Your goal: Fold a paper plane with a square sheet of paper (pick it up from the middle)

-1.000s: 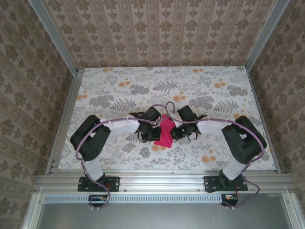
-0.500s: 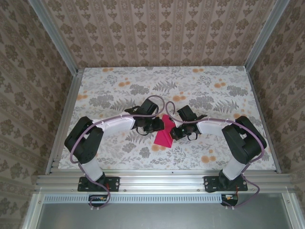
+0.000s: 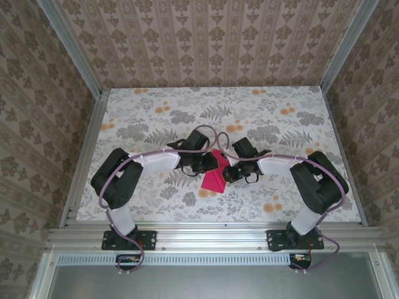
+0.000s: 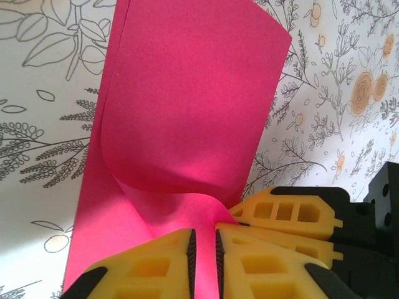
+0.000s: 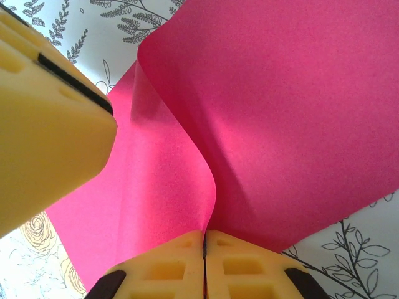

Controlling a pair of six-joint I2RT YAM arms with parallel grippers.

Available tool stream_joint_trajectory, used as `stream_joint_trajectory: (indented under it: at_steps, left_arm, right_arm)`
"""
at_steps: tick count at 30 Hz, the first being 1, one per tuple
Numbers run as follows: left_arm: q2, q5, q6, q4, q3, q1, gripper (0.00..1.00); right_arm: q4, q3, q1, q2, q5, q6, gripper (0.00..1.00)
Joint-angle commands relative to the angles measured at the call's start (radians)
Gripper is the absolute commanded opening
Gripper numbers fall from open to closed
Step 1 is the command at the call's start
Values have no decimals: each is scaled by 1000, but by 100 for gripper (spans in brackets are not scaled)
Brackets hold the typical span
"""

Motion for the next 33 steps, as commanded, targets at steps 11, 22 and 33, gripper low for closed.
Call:
stream_joint_trajectory:
  at_steps: [11, 22, 33]
  left_arm:
    - [-43, -10, -6, 0, -47, -3, 16]
    - [-2, 7, -39, 62, -14, -1, 15]
    - [66, 4, -63, 111, -29, 1, 15]
  right_arm:
    - [22, 18, -4, 20, -39, -7, 9]
    - [14, 8, -8, 27, -26, -11, 9]
    - [19, 9, -12, 33, -28, -4, 9]
